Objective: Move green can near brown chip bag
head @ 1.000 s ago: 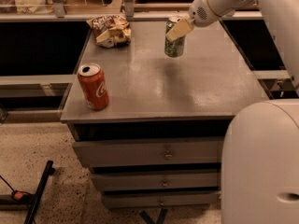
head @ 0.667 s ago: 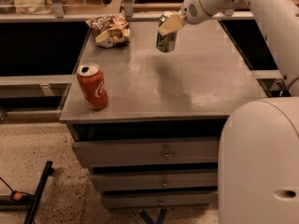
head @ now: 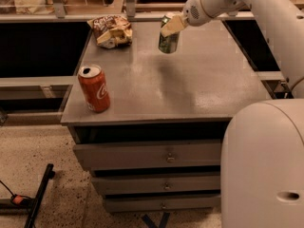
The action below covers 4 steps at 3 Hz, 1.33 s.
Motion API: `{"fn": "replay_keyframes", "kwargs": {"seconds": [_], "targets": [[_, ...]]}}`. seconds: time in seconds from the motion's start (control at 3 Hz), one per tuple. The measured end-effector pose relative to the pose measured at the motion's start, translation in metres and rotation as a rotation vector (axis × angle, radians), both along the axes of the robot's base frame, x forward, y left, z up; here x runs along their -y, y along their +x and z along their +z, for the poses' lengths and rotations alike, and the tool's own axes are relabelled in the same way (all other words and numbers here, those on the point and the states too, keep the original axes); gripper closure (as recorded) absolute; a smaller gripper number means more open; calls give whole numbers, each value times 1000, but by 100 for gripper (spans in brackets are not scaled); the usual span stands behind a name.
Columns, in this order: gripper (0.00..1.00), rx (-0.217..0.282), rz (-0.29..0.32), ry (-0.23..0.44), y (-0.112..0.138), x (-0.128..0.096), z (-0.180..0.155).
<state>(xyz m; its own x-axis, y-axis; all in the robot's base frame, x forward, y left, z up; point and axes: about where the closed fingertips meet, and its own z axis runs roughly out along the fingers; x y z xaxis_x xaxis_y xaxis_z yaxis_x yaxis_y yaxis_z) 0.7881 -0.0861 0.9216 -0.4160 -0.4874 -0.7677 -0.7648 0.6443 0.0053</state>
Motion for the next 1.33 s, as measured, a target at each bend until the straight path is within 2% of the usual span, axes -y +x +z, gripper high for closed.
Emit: {"fn": "replay_keyframes", "kwargs": {"seconds": [0.33,0.67,1.0,1.33], "targets": [[100,37,-30,32,26,-9,-11],[100,77,-4,55,42,-28,-10],[82,120,35,67,55,-50,-4],[59,148,55,43,63,-64,1]]}}
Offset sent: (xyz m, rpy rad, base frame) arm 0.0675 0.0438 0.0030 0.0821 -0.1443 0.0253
